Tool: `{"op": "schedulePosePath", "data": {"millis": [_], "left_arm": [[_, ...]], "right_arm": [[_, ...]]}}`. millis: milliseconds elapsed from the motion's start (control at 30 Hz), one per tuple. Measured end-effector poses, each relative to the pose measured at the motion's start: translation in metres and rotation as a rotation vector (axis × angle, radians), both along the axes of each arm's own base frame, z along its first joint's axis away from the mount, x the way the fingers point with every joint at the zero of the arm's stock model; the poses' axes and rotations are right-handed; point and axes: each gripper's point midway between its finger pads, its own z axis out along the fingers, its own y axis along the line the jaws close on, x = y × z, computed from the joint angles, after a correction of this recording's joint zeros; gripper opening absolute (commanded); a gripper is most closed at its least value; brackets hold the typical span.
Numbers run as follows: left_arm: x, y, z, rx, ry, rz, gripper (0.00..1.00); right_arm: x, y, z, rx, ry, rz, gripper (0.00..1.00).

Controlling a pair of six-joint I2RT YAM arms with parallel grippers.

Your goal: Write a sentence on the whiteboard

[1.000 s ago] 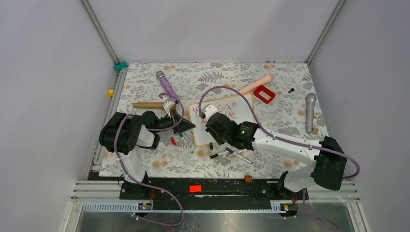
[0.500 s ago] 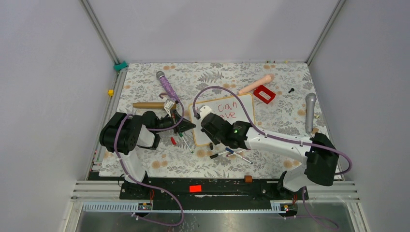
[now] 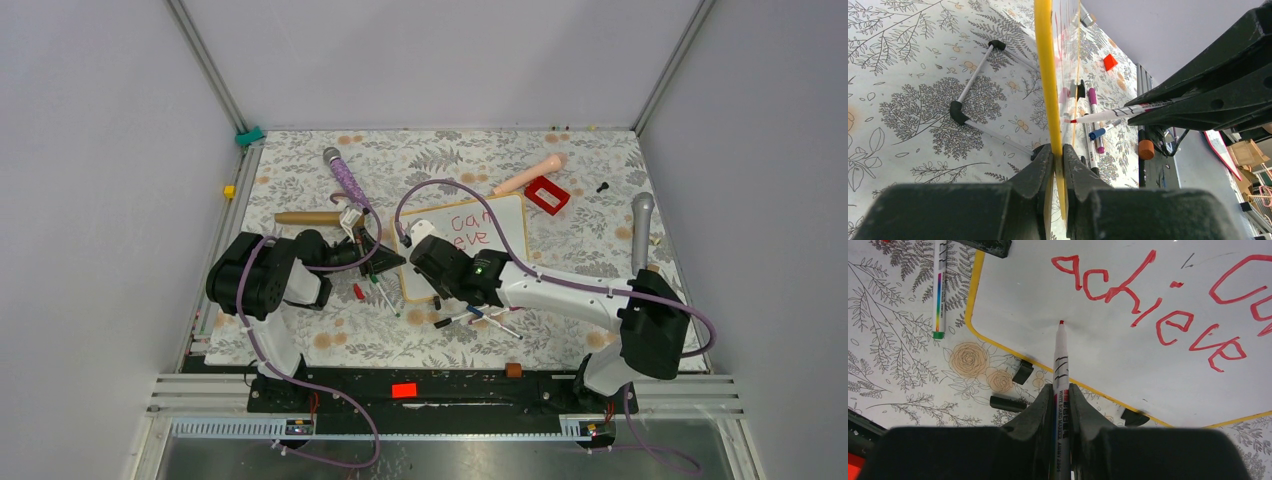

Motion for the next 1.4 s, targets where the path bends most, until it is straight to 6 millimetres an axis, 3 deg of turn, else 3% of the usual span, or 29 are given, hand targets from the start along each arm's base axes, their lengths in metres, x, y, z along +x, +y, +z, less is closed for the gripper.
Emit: {"op": "schedulePosePath", "data": {"millis": [1400], "left_arm": [[0.0, -0.001, 0.0, 0.0, -0.001, 0.004, 0.01]], "right_arm": [[-0.012, 0.002, -0.017, -0.005, 0.061, 0.012, 0.0]]}}
